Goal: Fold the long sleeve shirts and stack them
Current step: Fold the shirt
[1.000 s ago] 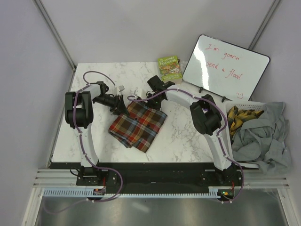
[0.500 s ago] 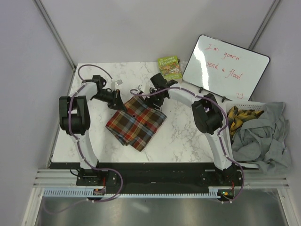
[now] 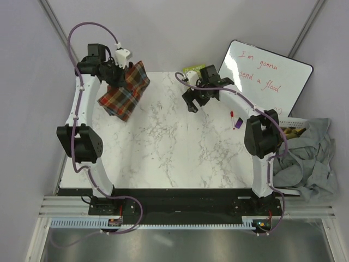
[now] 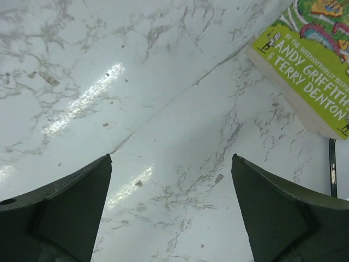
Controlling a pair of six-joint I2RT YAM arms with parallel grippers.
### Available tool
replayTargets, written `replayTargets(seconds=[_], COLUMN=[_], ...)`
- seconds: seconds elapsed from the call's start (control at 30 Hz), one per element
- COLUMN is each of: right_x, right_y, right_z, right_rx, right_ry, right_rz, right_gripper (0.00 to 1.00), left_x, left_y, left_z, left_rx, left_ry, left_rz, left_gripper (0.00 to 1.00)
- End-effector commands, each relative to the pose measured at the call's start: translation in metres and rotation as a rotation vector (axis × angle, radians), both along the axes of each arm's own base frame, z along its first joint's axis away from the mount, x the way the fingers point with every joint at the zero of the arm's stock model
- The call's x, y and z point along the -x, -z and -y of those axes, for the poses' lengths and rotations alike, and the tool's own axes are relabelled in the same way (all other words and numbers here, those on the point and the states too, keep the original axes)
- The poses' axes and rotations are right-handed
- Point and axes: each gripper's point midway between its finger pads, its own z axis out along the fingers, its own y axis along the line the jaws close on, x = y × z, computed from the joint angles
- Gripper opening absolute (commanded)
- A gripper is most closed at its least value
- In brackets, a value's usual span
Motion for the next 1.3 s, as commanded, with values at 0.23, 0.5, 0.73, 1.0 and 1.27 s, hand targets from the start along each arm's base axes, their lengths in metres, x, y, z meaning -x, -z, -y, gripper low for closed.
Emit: replayTargets(seconds=[0.23,0.5,0.73,1.0,1.27], right_x=[0.009,0.019,0.063,0.119,0.152], right_y=[-0.044,-0.034,-0.016,-0.019,0.007], right_z=[0.006,0.033,0.027,0.017,-0.047], right_rx=[-0.204,-0.231,-0.317,-0.460,-0.531], right_ry=[0.101,0.171,0.191,0.258,0.212], right_rz=[-0.074,-0.152,-0.332,-0.518,-0.618], right_gripper=[0.98,0.98,0.98,0.98,0.92], left_x=[0.032,0.126,0.190,0.149,0.081], left_y=[0.089,0.184,0.186,0.066,0.117], left_z=[0.058,0.120,0.181,0.173,0.069], left_rx=[-0.658,-0.588,-0.316,-0.001,-0.093], left_ry=[0.245,0.322,0.319,0.286,0.222], left_rz=[0.159,-0.072,-0.293,-0.171,-0.217], left_gripper=[0.02,0.02,0.50,0.66,0.56])
